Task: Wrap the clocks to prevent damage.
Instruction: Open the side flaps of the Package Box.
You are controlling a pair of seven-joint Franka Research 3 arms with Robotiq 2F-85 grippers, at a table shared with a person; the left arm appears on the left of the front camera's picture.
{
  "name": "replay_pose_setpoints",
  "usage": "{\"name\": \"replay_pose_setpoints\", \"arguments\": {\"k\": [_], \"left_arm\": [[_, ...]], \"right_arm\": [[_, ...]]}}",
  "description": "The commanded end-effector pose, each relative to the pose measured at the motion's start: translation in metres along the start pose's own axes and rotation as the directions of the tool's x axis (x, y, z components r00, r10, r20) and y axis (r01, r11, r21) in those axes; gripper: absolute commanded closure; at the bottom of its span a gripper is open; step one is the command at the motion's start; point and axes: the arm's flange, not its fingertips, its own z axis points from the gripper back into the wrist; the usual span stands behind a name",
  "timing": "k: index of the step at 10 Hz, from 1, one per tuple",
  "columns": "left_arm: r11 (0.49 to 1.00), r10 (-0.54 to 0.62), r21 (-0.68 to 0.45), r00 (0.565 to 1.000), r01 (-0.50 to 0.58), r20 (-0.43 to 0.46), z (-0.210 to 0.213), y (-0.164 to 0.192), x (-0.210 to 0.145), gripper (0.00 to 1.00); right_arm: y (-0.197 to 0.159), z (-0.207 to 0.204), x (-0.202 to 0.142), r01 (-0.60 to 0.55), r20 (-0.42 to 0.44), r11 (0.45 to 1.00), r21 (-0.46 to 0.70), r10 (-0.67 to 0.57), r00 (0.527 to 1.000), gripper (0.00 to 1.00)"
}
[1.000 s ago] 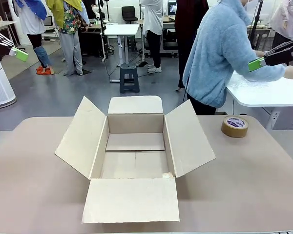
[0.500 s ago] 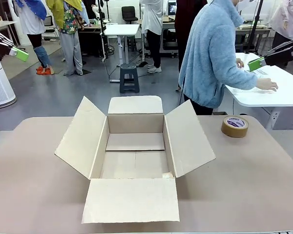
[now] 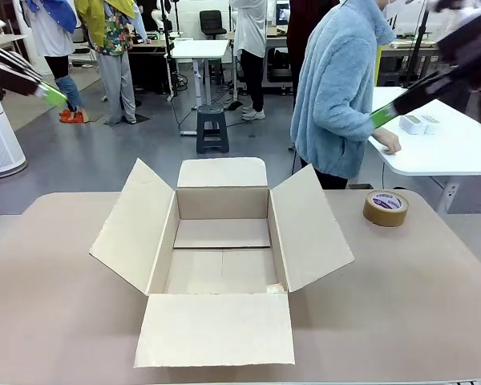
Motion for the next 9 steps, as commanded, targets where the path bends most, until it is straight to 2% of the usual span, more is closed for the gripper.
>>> {"name": "replay_pose_setpoints", "arguments": {"k": [1,2,4,6,7,8,9], "left_arm": [[0.997,0.07,0.0,0.961,-0.073,-0.269,-0.049,-0.015,0.031,0.99],[0.987,0.159,0.035,0.935,-0.156,-0.318,-0.079,-0.019,0.033,0.99],[0.93,0.361,0.22,0.845,-0.295,-0.394,-0.138,-0.021,0.031,0.99],[0.905,0.405,0.294,0.831,-0.307,-0.381,-0.168,-0.016,0.027,0.99],[0.907,0.375,0.324,0.865,-0.268,-0.333,-0.16,-0.01,0.028,0.99],[0.922,0.374,0.255,0.84,-0.291,-0.393,-0.167,-0.02,0.023,0.99],[0.922,0.374,0.255,0.84,-0.291,-0.393,-0.167,-0.02,0.023,0.99]], "right_arm": [[0.029,-0.041,0.026,0.083,-0.225,0.996,-0.024,-0.086,0.971,0.99],[0.035,-0.068,0.028,0.119,-0.315,0.99,-0.079,-0.138,0.939,0.99],[0.044,-0.112,0.031,0.123,-0.395,0.97,-0.208,-0.199,0.897,0.99],[0.037,-0.144,0.029,0.1,-0.404,0.94,-0.325,-0.233,0.884,0.99],[0.033,-0.142,0.031,-0.008,-0.385,0.983,-0.184,-0.065,0.921,0.99],[0.043,-0.136,0.025,0.097,-0.404,0.96,-0.263,-0.201,0.892,0.99],[0.043,-0.136,0.025,0.097,-0.404,0.96,-0.263,-0.201,0.892,0.99]]}}
